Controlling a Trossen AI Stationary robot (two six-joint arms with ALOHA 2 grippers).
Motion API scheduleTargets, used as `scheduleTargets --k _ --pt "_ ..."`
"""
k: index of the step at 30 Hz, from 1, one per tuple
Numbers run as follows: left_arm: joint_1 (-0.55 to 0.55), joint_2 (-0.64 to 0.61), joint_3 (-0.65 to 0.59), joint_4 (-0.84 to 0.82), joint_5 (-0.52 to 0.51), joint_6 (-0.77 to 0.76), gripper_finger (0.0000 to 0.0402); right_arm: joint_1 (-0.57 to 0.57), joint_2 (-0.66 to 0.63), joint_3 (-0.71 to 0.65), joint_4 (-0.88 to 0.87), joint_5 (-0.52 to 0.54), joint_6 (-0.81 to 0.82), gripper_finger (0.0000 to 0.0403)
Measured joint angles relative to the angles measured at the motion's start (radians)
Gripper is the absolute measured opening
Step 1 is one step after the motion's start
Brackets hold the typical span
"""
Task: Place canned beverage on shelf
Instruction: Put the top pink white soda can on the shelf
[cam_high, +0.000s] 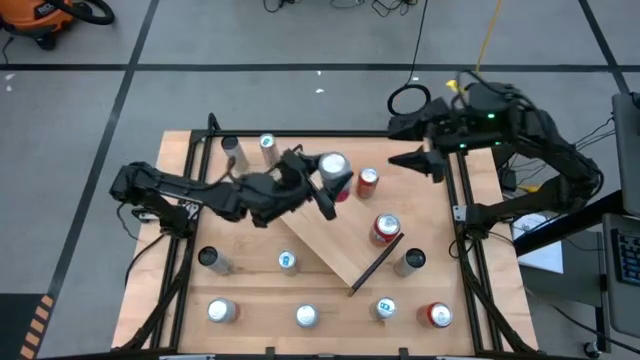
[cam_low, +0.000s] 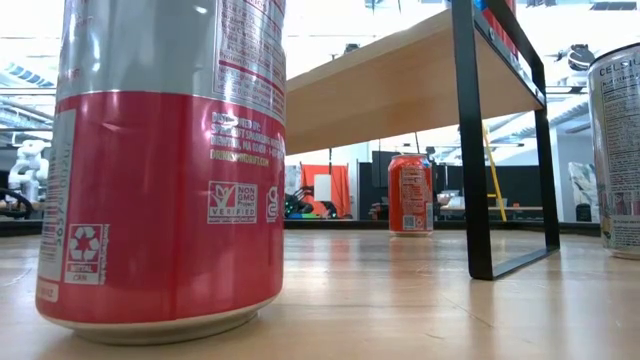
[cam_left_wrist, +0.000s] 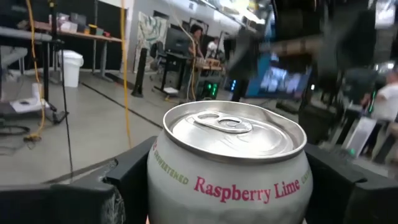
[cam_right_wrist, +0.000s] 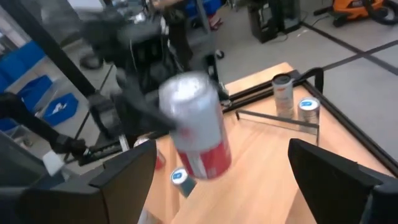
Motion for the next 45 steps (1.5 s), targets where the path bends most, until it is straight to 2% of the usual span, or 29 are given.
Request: scheduleTargets --k 5,15,28,37,45 --pt "-0.007 0.056 0.0 0.005 0.002 0.019 0.0297 0.0 -0.028 0.0 0.0 0.0 0.033 0.0343" --pt "-0.007 0.175 0.002 0.003 -0.013 -0.132 0.0297 0.0 -0.017 0.0 -0.003 -0.001 0.051 0.0343" --pt "0.029 0.291 0.001 -0.009 -0.047 -0.136 0.0297 0.0 -0.017 0.0 -0.013 -0.005 -0.009 0.0343" --pt "0.034 0.307 0.001 -0.012 -0.045 -0.142 0.0297 0.0 -0.017 0.0 -0.027 -0.006 -0.042 0.0343" --pt "0.04 0.312 0.001 -0.044 -0.033 -0.269 0.0297 0.0 -0.017 0.0 -0.027 -0.006 -0.068 0.0343"
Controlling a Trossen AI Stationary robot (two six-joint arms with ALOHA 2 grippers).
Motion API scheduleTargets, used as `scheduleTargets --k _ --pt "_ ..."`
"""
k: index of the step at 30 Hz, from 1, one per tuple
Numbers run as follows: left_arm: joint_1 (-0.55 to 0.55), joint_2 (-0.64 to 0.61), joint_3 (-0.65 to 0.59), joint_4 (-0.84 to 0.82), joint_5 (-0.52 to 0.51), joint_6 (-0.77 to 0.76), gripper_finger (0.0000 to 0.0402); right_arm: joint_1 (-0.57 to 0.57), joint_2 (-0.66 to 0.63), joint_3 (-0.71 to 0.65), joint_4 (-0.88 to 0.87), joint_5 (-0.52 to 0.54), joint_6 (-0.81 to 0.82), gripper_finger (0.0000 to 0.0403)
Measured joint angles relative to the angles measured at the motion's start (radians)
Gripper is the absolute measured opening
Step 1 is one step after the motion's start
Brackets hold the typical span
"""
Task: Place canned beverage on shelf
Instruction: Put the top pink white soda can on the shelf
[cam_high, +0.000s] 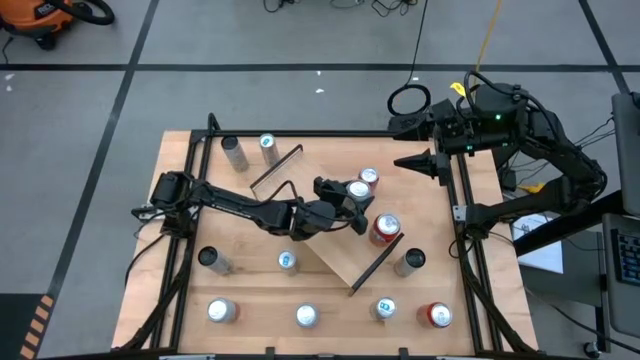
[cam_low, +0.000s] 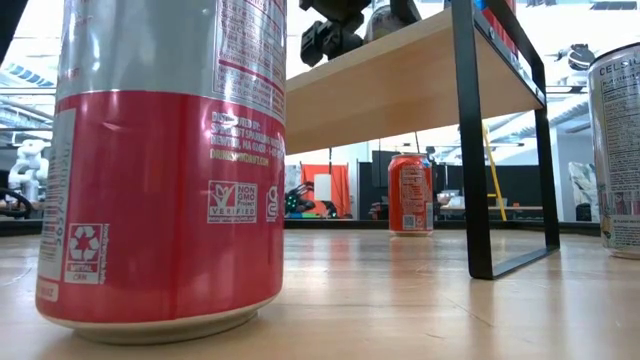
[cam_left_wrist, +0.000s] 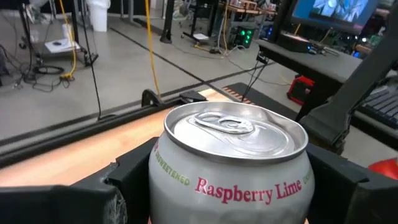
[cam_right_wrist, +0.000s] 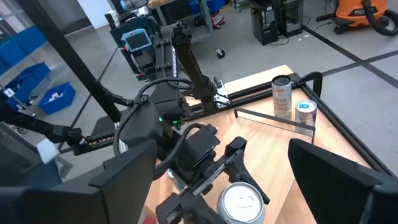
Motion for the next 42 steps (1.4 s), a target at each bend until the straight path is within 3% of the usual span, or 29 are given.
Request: scheduleTargets --k 25,34,42 --pt "-0.006 0.015 0.0 -0.003 0.065 -0.023 0.0298 -0.001 0.001 0.0 0.006 0.0 -0.001 0.0343" --pt "-0.007 0.015 0.0 -0.007 0.061 -0.022 0.0344 -0.001 0.001 0.0 0.006 0.0 -0.001 0.0343" --pt "-0.008 0.015 0.0 -0.007 0.061 -0.022 0.0352 -0.001 0.001 0.0 0.006 0.0 -0.004 0.0343"
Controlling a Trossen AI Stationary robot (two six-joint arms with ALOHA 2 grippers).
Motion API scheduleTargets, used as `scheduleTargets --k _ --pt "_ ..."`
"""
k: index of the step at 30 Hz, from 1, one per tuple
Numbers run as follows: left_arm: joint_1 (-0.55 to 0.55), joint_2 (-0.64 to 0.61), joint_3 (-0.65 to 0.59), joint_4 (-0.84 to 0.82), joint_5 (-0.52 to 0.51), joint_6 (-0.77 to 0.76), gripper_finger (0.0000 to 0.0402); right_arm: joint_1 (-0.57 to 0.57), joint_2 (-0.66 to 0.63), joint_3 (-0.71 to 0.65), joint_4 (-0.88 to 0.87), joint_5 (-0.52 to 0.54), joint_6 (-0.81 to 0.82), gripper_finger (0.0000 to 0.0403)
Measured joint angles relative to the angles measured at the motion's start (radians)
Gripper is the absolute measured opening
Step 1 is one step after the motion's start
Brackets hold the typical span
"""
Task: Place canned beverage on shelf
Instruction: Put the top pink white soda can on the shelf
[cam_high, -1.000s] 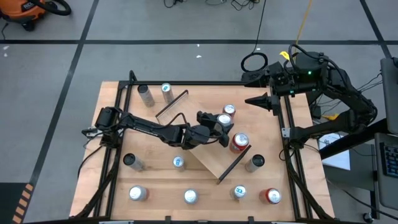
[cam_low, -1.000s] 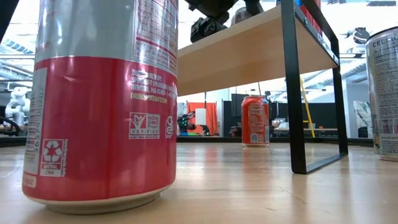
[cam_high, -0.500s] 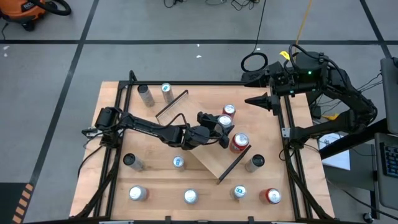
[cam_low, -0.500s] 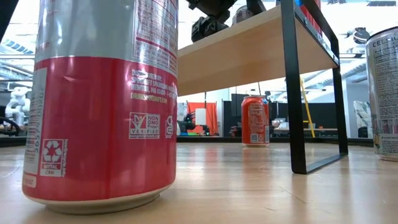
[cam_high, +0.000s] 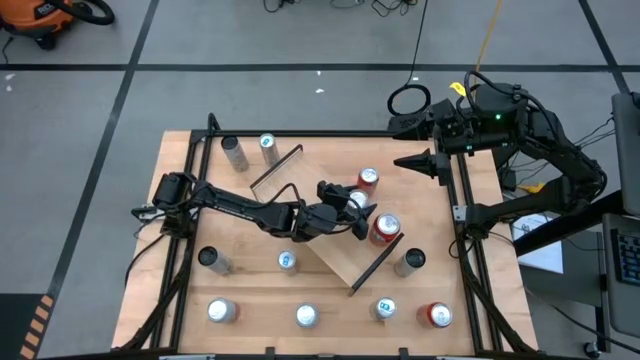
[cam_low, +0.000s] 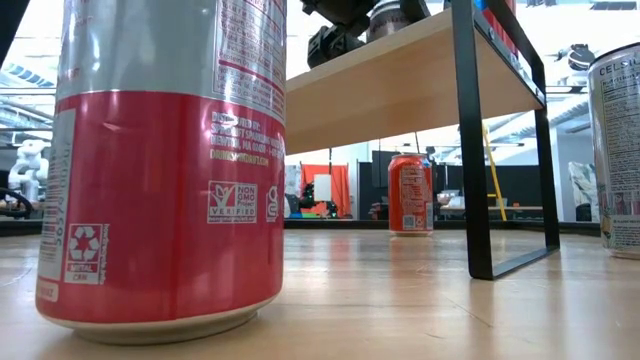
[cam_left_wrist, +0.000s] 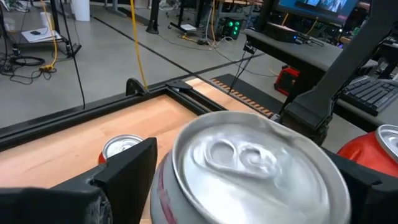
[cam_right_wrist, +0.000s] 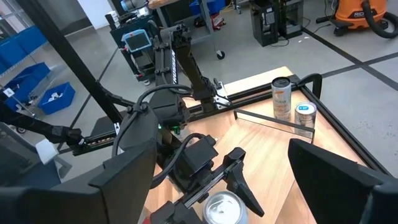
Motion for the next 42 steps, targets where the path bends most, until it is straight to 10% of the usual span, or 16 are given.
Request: scheduleTargets --k 20,32,42 --pt "-0.003 -0.062 -0.001 0.04 0.021 0.037 0.0353 0.0 0.002 0.0 -0.001 0.0 -0.011 0.0343" --pt "-0.009 -0.31 0.0 -0.484 0.058 -0.151 0.0352 0.0 0.002 0.0 -0.004 0.001 -0.03 0.0343" --pt "0.025 -0.275 -0.001 -0.661 0.195 -0.156 0.0327 0.0 0.002 0.0 0.0 0.004 -0.057 0.0343"
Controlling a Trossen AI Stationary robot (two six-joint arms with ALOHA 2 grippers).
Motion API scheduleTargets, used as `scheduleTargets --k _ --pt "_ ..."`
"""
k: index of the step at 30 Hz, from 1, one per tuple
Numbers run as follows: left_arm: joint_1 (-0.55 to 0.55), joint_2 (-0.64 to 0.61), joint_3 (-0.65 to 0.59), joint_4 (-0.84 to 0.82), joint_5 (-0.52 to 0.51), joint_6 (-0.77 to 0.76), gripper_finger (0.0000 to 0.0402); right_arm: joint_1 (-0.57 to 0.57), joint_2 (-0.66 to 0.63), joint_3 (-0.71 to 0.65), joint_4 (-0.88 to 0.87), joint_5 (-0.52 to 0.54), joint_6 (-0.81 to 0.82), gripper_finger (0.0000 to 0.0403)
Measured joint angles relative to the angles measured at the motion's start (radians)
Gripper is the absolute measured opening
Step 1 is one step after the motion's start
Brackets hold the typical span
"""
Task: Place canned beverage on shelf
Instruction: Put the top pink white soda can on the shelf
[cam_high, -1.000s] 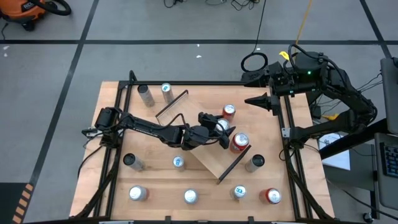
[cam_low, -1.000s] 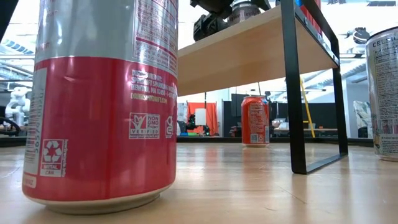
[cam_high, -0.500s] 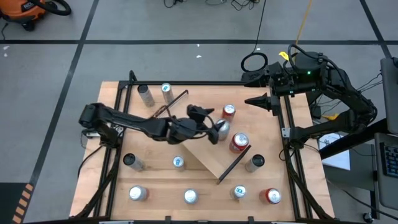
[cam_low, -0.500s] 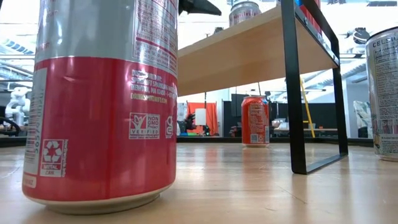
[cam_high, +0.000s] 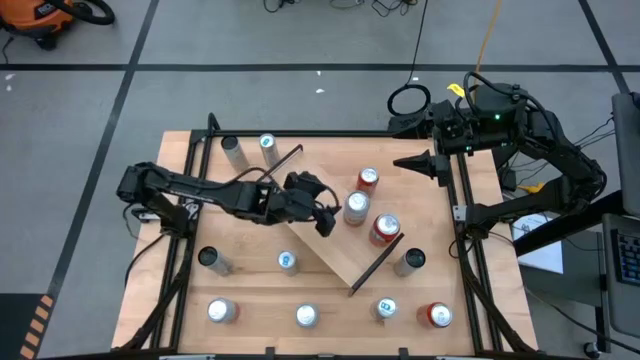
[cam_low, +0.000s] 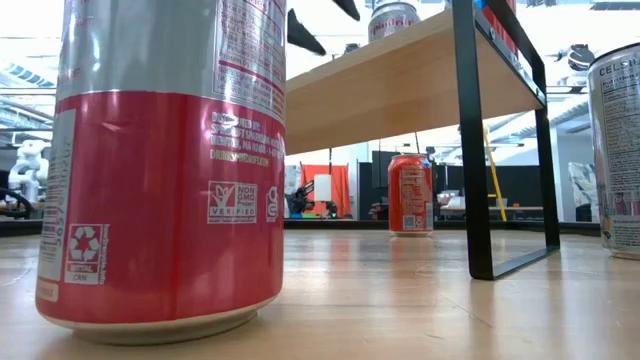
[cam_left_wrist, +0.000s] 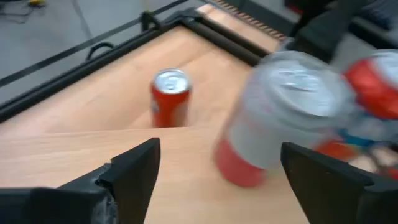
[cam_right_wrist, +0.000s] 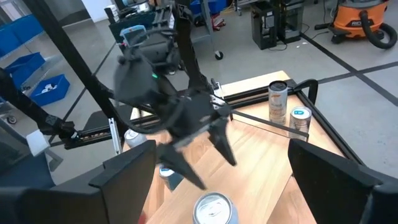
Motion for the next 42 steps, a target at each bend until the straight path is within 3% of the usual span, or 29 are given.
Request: scheduleTargets --k 12,27,33,42 --pt "0.069 0.046 0.0 0.062 0.113 0.075 0.0248 0.0 0.0 0.0 -0.003 0.0 0.004 0.0343" --pt "0.113 0.045 0.0 0.168 0.105 0.155 0.0241 0.0 0.008 0.0 -0.057 0.028 -0.011 0.0343" --pt "0.119 0.012 0.001 0.132 0.1 -0.032 0.0241 0.0 0.074 0.0 -0.271 0.057 -0.013 0.0323" --pt "0.018 -0.003 0.001 0.089 0.147 -0.212 0.0241 0.0 0.215 0.0 -0.373 0.055 -0.02 0.0231"
